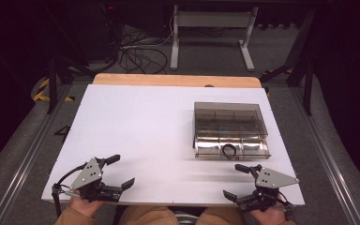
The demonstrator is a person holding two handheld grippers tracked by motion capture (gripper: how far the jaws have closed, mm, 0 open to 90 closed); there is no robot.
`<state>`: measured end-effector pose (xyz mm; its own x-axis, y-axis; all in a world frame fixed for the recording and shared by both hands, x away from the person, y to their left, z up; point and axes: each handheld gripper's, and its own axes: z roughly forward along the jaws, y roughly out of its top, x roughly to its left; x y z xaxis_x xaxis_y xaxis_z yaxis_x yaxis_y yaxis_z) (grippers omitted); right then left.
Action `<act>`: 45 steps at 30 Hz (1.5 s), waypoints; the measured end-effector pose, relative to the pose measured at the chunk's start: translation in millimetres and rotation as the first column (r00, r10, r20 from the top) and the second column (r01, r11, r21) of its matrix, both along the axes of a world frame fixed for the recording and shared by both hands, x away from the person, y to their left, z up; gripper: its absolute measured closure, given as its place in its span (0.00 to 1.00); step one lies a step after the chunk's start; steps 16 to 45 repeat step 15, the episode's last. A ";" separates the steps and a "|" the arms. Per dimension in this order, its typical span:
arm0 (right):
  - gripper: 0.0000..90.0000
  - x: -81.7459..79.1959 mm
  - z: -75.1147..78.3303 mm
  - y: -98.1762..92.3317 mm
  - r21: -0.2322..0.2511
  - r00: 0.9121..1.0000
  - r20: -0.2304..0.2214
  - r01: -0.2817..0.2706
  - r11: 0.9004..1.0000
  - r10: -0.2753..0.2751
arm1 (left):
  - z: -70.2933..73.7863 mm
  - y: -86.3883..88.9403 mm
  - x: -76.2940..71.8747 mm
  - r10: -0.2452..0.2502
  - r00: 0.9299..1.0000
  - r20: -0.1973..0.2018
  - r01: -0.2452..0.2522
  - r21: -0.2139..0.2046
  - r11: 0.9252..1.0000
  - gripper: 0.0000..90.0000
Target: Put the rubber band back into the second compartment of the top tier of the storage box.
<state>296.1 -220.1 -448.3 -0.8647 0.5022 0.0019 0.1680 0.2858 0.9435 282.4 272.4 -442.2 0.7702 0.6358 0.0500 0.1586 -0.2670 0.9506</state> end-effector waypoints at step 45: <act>0.06 1.6 -0.3 -1.8 0.003 1.000 -0.003 -0.001 1.000 0.001 | -3.1 3.1 6.1 -0.003 0.999 -0.036 0.002 -0.025 1.000 0.09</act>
